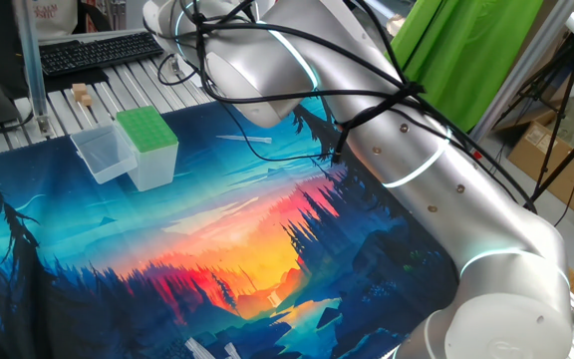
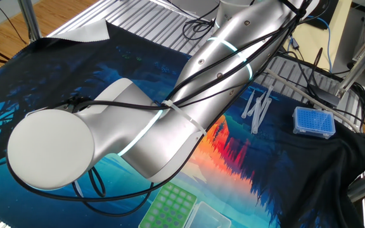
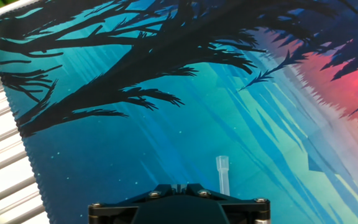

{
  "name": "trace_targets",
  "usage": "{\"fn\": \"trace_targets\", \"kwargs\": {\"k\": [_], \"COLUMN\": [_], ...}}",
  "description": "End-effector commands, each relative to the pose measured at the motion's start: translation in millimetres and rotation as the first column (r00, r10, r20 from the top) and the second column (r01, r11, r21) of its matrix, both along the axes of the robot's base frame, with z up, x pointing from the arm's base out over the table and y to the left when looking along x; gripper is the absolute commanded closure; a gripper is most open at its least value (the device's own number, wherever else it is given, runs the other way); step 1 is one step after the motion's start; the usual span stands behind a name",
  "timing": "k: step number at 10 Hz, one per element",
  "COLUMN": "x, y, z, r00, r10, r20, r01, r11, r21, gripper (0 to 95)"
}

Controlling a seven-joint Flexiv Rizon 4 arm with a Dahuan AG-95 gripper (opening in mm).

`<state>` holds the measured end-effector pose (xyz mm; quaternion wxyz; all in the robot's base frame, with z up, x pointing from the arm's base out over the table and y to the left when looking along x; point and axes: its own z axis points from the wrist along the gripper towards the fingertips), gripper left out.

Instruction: Insert a large pipette tip into the holder for large pipette tips

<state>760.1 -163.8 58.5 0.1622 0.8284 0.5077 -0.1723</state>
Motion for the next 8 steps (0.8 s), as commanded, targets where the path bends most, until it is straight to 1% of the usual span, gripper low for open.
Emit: {"fn": "trace_targets", "kwargs": {"k": [1,8], "x": [0.0,0.0], "y": [0.1,0.1], "z": [0.0,0.0], "r00": [1.0,1.0], "r10": [0.0,-0.012], "r20": [0.001,0.007], "r01": [0.0,0.012], "r11": [1.0,1.0], "r21": [-0.001,-0.001], "gripper": [95.0,95.0]}}
